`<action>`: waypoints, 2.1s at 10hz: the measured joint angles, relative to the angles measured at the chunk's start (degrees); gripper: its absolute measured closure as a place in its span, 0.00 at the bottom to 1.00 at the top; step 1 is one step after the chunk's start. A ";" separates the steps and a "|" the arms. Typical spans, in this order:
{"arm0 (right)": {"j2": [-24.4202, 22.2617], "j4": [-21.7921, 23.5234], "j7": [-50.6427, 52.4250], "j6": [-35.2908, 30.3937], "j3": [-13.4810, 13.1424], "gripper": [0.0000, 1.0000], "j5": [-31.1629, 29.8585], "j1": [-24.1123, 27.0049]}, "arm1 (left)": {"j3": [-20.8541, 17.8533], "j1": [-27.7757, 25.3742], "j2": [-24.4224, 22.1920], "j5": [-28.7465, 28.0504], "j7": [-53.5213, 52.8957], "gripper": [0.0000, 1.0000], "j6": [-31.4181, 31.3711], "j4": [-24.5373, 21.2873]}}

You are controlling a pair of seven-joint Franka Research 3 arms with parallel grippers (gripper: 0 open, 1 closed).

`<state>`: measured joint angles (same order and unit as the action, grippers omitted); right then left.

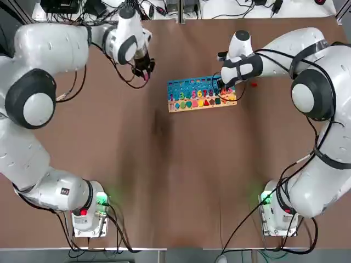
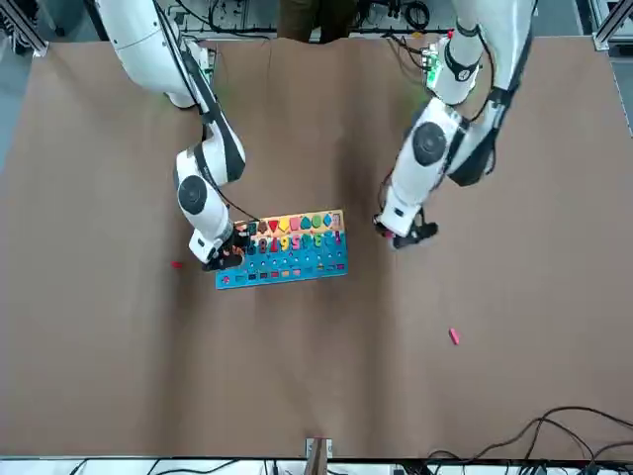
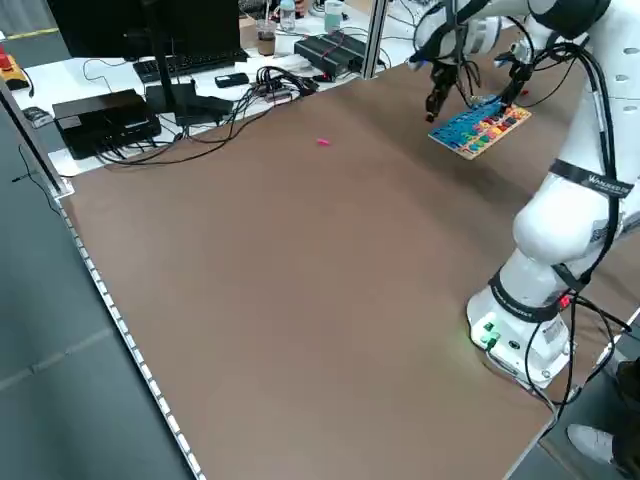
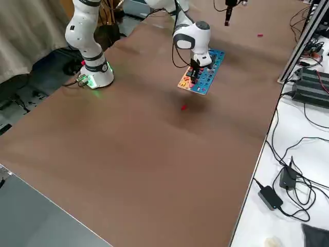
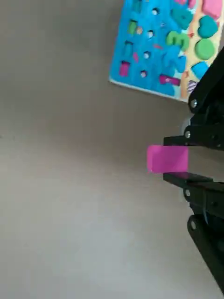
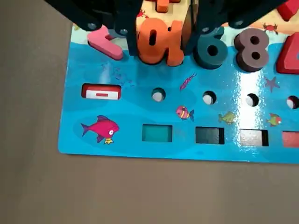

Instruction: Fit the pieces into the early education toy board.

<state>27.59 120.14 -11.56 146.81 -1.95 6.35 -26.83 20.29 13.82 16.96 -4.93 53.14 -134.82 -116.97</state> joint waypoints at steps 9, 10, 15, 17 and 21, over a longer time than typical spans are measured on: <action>0.82 0.19 -0.14 1.05 -0.03 0.39 0.09 0.22 | 0.01 5.37 0.82 -2.93 8.56 0.74 -1.33 0.74; 0.83 0.18 -0.17 1.05 -0.03 0.38 0.10 0.22 | 0.02 5.88 0.82 -3.49 9.38 0.74 -1.33 0.82; 0.85 0.14 -0.69 0.98 -0.04 0.39 0.15 0.24 | 0.02 10.57 3.20 -3.64 11.06 0.74 -1.31 0.52; 0.81 -0.06 -0.78 0.62 -0.04 0.48 0.17 0.25 | 0.01 11.77 3.88 -3.74 11.88 0.74 -1.31 0.29; 0.79 -1.29 -0.84 -2.62 -0.07 0.52 0.17 0.29 | 0.01 12.88 4.46 -3.79 12.75 0.74 -1.30 -0.20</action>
<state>28.38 118.85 -12.40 144.19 -2.02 6.53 -26.54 20.30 26.70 21.42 -8.71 65.89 -136.12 -117.18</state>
